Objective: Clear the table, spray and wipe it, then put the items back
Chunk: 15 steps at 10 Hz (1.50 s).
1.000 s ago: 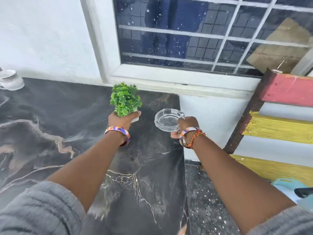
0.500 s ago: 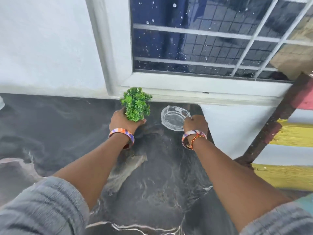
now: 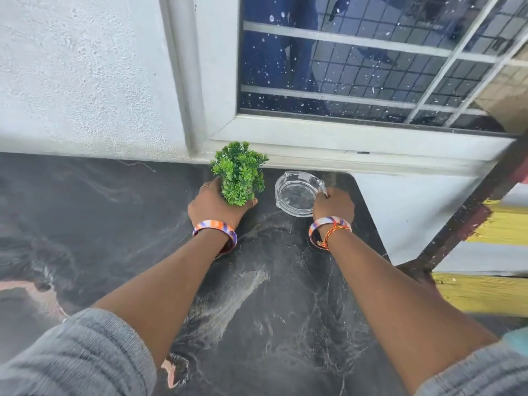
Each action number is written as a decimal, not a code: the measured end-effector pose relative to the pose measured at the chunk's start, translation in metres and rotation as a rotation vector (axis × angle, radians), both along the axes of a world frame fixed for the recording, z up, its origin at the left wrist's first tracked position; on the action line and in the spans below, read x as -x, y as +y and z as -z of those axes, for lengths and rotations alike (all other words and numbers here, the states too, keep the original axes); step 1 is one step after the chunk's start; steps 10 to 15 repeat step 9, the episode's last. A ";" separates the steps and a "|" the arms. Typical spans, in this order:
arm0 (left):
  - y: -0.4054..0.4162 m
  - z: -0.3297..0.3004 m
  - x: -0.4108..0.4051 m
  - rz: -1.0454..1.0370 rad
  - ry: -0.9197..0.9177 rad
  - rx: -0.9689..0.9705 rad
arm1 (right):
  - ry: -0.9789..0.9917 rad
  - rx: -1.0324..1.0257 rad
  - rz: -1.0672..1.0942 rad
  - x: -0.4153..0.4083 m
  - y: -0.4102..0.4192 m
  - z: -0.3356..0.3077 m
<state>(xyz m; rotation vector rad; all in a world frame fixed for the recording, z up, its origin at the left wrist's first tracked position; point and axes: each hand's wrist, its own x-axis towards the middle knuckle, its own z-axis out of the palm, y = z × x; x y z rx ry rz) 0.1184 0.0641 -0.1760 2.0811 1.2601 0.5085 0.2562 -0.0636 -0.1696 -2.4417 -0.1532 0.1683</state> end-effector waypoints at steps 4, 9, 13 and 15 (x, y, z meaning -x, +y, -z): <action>-0.004 -0.013 0.011 0.001 0.046 -0.031 | 0.078 -0.099 -0.038 0.004 -0.003 -0.003; -0.049 -0.022 0.087 0.037 -0.085 -0.062 | -0.102 -0.165 -0.164 0.105 -0.050 -0.008; -0.049 -0.022 0.087 0.037 -0.085 -0.062 | -0.102 -0.165 -0.164 0.105 -0.050 -0.008; -0.049 -0.022 0.087 0.037 -0.085 -0.062 | -0.102 -0.165 -0.164 0.105 -0.050 -0.008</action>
